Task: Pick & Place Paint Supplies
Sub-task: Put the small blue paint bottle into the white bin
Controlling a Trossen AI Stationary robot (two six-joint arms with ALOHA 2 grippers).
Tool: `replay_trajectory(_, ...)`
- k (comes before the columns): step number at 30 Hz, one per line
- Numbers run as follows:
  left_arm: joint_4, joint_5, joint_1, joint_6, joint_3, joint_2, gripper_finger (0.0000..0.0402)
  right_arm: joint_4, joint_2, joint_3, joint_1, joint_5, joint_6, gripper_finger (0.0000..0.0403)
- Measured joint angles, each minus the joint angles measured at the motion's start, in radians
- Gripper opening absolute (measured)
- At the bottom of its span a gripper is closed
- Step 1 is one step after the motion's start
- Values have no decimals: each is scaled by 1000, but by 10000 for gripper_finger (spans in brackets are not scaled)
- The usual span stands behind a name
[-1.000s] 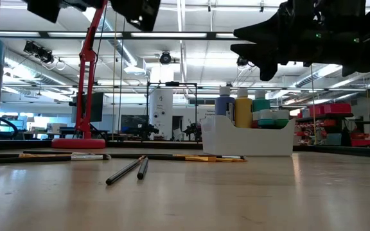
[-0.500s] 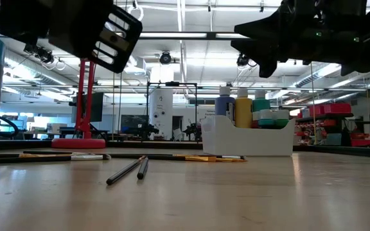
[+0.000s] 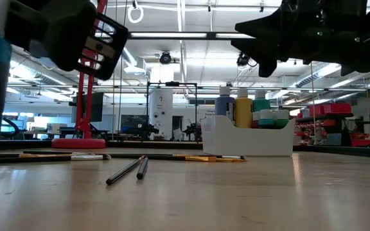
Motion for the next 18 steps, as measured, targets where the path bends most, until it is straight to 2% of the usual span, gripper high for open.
replay_trajectory(4, -8, -26, 1, 37, 0, 0, 194, -2, 0, 0, 0, -1, 22, 197)
replay_trajectory(10, -4, -52, 2, 40, 0, 0, 126, -3, 0, 0, 0, 0, 20, 197)
replay_trajectory(13, 14, -116, 8, 42, 0, 0, 126, -6, 0, 0, 0, 0, 18, 197)
replay_trajectory(18, 114, -251, 38, 144, 16, 0, 126, -7, 0, 0, 0, 0, 17, 197)
